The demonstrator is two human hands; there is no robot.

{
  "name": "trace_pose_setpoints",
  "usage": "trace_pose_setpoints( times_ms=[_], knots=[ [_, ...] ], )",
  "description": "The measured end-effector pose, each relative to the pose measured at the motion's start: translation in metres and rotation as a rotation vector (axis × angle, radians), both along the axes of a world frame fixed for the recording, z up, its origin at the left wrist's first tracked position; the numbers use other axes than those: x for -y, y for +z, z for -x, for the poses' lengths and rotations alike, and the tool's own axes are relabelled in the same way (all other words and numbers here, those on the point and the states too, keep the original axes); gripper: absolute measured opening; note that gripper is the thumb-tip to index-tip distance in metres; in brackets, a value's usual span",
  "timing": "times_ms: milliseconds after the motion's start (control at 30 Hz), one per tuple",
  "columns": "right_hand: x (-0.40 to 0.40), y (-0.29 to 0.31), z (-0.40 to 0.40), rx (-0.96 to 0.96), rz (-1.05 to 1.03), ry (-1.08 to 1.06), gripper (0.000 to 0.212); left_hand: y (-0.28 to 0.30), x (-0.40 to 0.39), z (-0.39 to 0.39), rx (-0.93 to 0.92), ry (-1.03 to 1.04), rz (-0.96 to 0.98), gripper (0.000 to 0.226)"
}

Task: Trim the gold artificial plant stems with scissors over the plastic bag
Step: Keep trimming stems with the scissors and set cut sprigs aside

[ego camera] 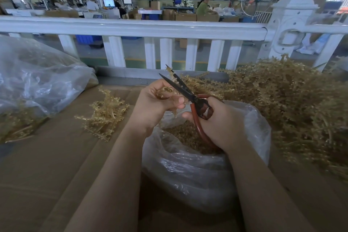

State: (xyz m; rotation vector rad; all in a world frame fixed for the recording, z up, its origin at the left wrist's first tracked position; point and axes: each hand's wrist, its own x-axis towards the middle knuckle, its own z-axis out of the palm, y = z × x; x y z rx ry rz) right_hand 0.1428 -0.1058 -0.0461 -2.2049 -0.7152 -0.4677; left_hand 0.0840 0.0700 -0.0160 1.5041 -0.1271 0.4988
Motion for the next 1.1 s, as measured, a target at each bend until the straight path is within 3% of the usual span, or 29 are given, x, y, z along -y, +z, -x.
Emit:
trace_pose_setpoints(
  times_ms=[167, 300, 600, 800, 1100],
  knots=[
    [0.0012, 0.0005, 0.0005, 0.062, 0.008, -0.038, 0.058, 0.0009, 0.0016, 0.0001, -0.055, 0.010, 0.021, 0.027],
    [0.0012, -0.0001, -0.0001, 0.014, -0.038, -0.017, 0.057, 0.0027, -0.0029, 0.0025, -0.053, -0.046, 0.158, 0.010],
    [0.0001, -0.0001, 0.0010, 0.013, -0.021, 0.003, 0.048, 0.0036, -0.0039, 0.0024, -0.052, 0.058, 0.129, 0.014],
    [0.0007, 0.0011, 0.0014, 0.074, 0.018, -0.023, 0.056, 0.0047, 0.0014, 0.0020, -0.046, 0.079, 0.027, 0.015],
    [0.0001, 0.0002, -0.0001, 0.054, -0.019, -0.033, 0.059, 0.0034, 0.0010, 0.0014, -0.010, 0.072, 0.042, 0.011]
  ],
)
